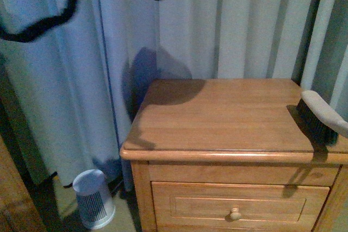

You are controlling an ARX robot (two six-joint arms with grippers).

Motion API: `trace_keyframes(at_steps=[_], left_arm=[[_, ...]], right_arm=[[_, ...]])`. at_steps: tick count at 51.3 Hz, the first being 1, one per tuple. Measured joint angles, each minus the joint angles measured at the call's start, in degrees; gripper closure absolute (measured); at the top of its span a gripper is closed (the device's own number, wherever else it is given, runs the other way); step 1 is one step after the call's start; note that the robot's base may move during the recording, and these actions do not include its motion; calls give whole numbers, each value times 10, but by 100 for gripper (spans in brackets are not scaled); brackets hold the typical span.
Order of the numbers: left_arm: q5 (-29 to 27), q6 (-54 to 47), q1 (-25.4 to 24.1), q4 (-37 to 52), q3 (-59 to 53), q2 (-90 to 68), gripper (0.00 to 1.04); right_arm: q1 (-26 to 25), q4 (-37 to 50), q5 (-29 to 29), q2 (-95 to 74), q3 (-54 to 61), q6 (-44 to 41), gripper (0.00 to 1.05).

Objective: Clean up trash

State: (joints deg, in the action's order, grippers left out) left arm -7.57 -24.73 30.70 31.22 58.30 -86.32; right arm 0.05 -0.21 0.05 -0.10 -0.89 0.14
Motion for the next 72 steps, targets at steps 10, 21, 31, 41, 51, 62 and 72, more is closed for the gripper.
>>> trace_keyframes(at_steps=[10,21,31,41,51,62,72], left_arm=[[70,-7,-89,-7,-79,134,76],[154,2,-196,-29,-148,277,76],[221,34,-273,-59,-219,390,76],[291,85,-355,-107,-284,504,76],[365,136,-448,-154,-344,582,76],[413,153,-497,-172,-375,617,76],[432,167,-513,-174,-388,638,76]], right_arm=[[0,0,0,0,0,0,7],[0,0,0,0,0,0,7],[0,0,0,0,0,0,7],[0,0,0,0,0,0,7],[0,0,0,0,0,0,7],[0,0,0,0,0,0,7],[0,0,0,0,0,0,7]])
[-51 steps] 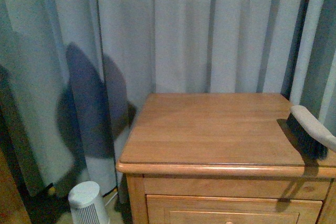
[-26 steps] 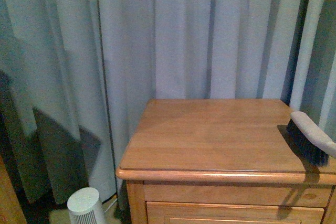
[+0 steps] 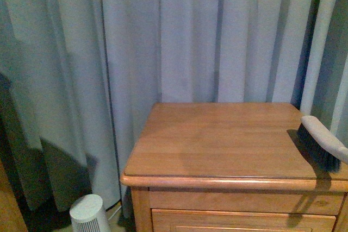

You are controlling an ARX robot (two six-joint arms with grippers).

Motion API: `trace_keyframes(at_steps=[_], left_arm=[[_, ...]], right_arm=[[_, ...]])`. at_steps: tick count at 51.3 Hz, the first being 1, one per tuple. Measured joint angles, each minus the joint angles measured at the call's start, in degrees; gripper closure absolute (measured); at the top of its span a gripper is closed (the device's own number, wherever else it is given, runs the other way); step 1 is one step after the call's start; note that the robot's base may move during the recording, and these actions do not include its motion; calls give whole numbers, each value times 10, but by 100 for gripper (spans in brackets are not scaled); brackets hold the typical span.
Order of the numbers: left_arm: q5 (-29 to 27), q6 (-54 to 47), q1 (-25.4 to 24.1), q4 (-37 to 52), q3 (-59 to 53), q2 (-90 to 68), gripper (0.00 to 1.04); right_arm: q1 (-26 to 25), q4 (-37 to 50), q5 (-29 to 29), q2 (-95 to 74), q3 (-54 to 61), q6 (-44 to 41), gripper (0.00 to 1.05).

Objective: Clean up trash

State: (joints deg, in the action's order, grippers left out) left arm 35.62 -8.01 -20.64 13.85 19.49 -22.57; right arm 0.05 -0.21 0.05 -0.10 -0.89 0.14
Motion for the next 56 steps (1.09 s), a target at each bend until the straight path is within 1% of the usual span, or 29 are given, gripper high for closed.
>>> trace_keyframes(at_steps=[4,6,7,8,10,12,14,16,19,25,35,38,40,50,56], left_arm=[[0,4,0,-4,0,7,76],[0,4,0,-6,0,10,76],[1,5,1,-6,0,10,76],[2,5,1,-6,0,11,76],[2,5,1,-6,0,12,76],[2,5,1,-7,0,12,76],[2,6,1,-7,0,12,76],[2,6,1,-7,0,12,76],[2,6,1,-7,0,12,76],[2,7,2,-7,0,12,76],[2,7,2,-7,0,12,76],[2,8,2,-7,0,12,76],[2,8,2,-7,0,12,76],[2,8,2,-7,0,12,76],[2,8,2,-7,0,12,76]], right_arm=[[1,2,-6,-1,0,0,7],[20,33,-72,-13,2,-26,7],[41,70,-134,-26,5,-38,7],[71,122,-218,-42,5,-71,7],[107,181,-332,-61,5,-110,7],[118,192,-414,-76,3,-130,7],[118,182,-438,-96,0,-134,7],[115,162,-432,-115,-2,-128,7],[102,93,-394,-184,-27,-84,7],[90,38,-339,-316,-117,-17,7],[98,-81,-243,-502,-329,60,7],[103,-139,-209,-578,-419,83,7],[105,-166,-192,-617,-459,94,7],[107,-247,-148,-751,-596,130,7],[108,-269,-125,-812,-643,146,7]])
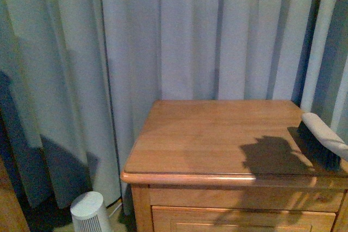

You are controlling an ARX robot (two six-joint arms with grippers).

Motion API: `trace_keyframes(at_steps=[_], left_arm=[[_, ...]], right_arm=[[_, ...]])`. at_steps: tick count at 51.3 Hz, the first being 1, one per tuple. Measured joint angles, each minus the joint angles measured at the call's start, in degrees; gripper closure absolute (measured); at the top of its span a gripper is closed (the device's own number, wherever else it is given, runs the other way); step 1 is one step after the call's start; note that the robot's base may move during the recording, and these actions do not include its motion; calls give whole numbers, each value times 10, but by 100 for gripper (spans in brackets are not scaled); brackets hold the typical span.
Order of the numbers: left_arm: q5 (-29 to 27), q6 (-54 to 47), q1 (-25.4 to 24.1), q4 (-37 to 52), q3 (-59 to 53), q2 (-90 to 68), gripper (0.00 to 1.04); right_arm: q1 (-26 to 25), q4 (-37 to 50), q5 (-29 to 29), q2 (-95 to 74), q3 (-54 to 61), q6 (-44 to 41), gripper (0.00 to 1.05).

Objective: Clean up trash

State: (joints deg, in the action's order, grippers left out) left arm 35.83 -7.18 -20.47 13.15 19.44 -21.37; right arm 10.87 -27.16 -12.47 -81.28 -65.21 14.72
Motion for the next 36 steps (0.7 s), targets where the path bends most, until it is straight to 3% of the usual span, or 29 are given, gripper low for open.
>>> trace_keyframes(at_steps=[36], left_arm=[[0,0,0,0,0,0,76]], right_arm=[[-24,45,66,-158,-15,44,7]])
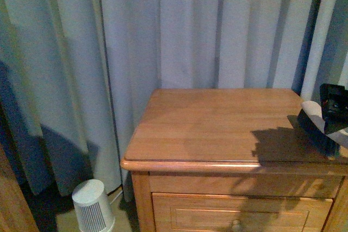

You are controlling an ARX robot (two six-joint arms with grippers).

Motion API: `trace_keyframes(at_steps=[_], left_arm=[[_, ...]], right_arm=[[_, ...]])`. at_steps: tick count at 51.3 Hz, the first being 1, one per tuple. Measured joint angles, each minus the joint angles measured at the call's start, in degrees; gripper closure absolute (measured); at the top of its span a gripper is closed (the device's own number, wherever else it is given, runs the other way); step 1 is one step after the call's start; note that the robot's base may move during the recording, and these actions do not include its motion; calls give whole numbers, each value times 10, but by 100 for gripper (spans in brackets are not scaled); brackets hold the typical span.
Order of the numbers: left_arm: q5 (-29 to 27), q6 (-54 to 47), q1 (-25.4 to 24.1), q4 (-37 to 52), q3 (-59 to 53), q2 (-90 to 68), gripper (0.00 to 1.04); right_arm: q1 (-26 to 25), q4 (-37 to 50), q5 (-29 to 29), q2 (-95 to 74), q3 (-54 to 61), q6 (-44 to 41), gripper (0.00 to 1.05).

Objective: Clean up trash

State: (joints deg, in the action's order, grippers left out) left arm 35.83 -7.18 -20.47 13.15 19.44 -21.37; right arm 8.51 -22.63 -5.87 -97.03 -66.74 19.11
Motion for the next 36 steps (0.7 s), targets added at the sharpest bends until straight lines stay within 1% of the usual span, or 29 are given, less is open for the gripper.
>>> trace_keyframes(at_steps=[15,36], left_arm=[[0,0,0,0,0,0,76],[0,0,0,0,0,0,76]], right_arm=[[-1,24,4,-45,16,19,7],[-11,40,-10,-58,17,17,7]])
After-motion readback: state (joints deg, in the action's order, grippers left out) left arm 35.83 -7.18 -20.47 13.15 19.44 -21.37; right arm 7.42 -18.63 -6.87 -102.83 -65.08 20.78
